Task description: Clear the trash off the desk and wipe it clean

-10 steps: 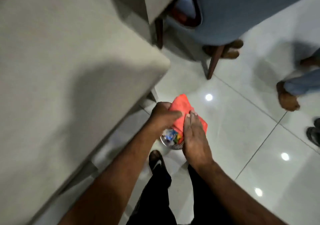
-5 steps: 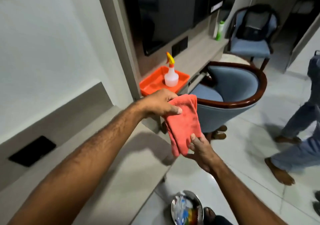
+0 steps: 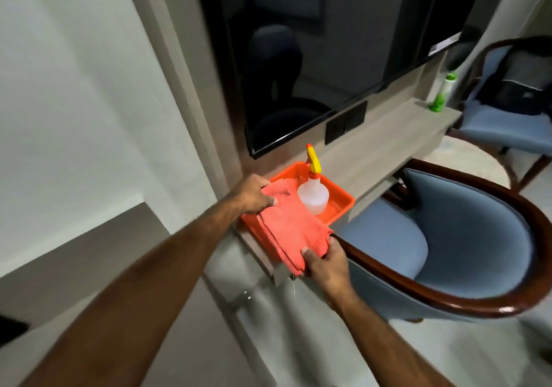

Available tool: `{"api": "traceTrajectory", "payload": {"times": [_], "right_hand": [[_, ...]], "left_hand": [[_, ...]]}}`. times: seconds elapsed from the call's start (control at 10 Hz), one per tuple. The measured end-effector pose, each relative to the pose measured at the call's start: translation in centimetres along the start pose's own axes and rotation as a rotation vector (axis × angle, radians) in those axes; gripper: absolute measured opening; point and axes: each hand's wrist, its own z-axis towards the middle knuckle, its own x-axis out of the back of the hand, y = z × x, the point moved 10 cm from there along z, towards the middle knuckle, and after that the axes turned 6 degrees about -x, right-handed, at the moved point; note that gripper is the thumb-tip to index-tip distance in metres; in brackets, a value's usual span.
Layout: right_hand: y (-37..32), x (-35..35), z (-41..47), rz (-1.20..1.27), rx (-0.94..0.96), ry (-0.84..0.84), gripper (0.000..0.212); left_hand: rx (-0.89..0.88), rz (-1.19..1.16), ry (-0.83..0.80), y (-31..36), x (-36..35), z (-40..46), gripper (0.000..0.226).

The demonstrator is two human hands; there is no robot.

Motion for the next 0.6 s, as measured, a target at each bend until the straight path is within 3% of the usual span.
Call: {"api": "traceTrajectory", "payload": {"times": [0.2, 0.3, 0.4, 0.5, 0.6], "right_hand": [[-2.6, -3.9, 7.5, -0.57, 0.012, -0.005, 0.036], [-2.9, -6.2, 9.5, -0.568, 0.016, -0.106, 0.039], [-1.6, -9.2, 10.3, -0.514, -0.033, -0.37, 0.031], [-1.6, -10.3, 10.6, -0.827, 0.042, -0.466, 0.016], [-3.7, -10.0, 9.8, -1.18, 0.204, -0.321, 0.02]], "left_hand": [[0.115, 0.122, 0.037, -5.2, -3.9, 6.2, 0.026], [0.123, 0.247, 0.009, -7.0, -5.6, 7.1, 0.047], [0.047, 0.421, -0.05, -8.0, -7.2, 6.8, 0.043], [0.007, 0.514, -0.081, -7.1, -6.8, 5.1, 0.028], [-0.095, 0.627, 0.0, -5.3, -5.0, 2.7, 0.028]]}}
